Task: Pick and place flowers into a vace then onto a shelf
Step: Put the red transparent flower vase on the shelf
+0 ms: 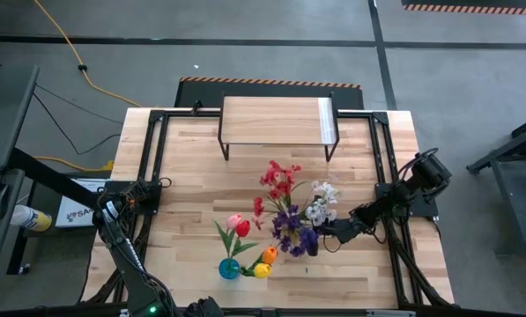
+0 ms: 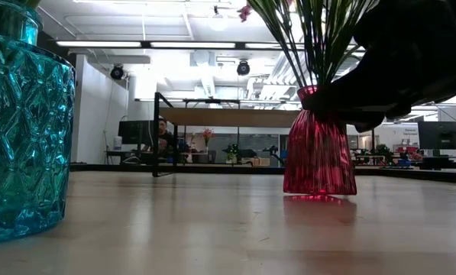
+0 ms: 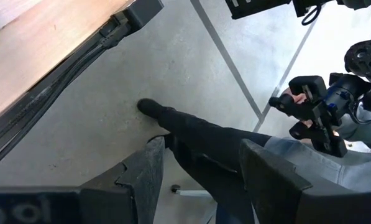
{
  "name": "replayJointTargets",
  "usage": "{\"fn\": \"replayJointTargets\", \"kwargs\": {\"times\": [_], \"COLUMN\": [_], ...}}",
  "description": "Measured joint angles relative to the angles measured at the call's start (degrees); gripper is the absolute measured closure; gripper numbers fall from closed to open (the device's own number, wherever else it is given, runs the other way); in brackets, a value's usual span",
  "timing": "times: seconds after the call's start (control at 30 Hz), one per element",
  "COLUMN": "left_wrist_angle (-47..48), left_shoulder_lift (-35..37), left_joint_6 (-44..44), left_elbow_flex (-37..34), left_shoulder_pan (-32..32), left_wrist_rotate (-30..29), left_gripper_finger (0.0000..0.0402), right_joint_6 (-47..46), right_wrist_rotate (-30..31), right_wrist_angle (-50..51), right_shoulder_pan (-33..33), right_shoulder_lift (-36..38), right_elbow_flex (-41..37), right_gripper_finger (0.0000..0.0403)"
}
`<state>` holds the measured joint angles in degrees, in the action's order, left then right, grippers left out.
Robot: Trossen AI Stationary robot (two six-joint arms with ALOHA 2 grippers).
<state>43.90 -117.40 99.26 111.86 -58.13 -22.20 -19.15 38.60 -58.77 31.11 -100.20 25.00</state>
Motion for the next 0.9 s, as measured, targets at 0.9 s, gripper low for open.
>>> {"fn": "replayJointTargets", "kwargs": {"times": [0.9], "left_wrist_angle": [0.1], "left_shoulder_lift": [0.0], "left_joint_6": [-0.4], "left_elbow_flex": [0.0], "left_shoulder_pan": [0.0], "left_wrist_rotate": [-4.7], "left_gripper_finger": [0.0163], "right_joint_6": [13.6], "right_wrist_rotate": [-6.9], "right_wrist_angle": [29.3], "right_shoulder_pan": [-18.7], "right_shoulder_lift": [41.7], "right_elbow_flex": [0.0], "right_gripper_finger": [0.0259]}}
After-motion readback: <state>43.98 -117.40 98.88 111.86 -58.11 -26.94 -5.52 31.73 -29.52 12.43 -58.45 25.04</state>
